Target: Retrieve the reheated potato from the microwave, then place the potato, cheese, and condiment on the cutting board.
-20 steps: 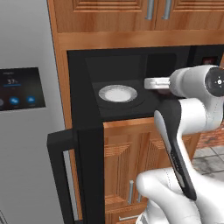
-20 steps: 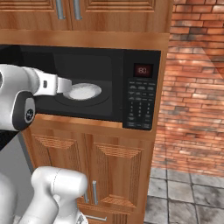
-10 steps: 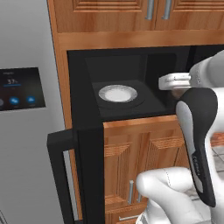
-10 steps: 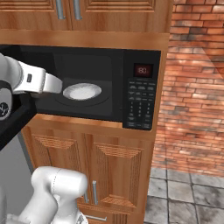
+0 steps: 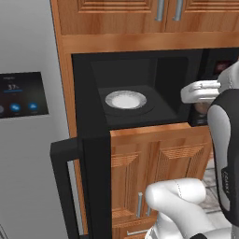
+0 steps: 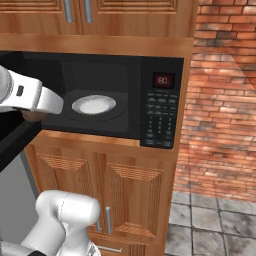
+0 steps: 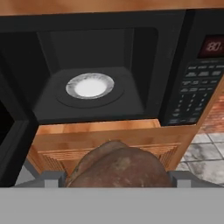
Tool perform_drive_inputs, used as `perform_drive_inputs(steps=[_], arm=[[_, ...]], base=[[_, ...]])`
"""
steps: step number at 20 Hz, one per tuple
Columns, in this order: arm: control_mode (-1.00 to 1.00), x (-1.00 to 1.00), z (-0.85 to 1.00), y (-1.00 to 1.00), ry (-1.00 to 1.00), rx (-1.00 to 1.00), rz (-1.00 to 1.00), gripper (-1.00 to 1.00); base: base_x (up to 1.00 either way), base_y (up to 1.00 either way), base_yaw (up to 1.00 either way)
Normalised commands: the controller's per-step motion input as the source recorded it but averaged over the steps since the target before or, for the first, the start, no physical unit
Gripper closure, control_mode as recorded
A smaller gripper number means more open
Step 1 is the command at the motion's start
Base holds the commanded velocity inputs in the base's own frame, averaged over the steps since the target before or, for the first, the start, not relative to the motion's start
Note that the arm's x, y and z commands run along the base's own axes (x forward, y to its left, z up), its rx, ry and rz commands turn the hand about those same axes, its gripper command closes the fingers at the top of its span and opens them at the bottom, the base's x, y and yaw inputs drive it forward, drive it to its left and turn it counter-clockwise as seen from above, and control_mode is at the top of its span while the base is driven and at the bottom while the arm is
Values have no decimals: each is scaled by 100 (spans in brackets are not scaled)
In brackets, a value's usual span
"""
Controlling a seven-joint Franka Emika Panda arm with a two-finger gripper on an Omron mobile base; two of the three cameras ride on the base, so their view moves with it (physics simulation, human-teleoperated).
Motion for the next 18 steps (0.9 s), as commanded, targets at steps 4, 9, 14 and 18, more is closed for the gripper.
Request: perform_drive_inputs(steps=[4, 9, 14, 18], arm=[[-100, -4, 0, -1, 0, 0, 0, 100], [-100, -2, 0, -2, 0, 0, 0, 100], [100, -3, 0, 0, 0, 0, 0, 100], [100, 0, 0, 0, 0, 0, 0, 100]], base=[[0, 0, 0], [0, 0, 0], [-57, -5, 0], [-100, -10, -1]])
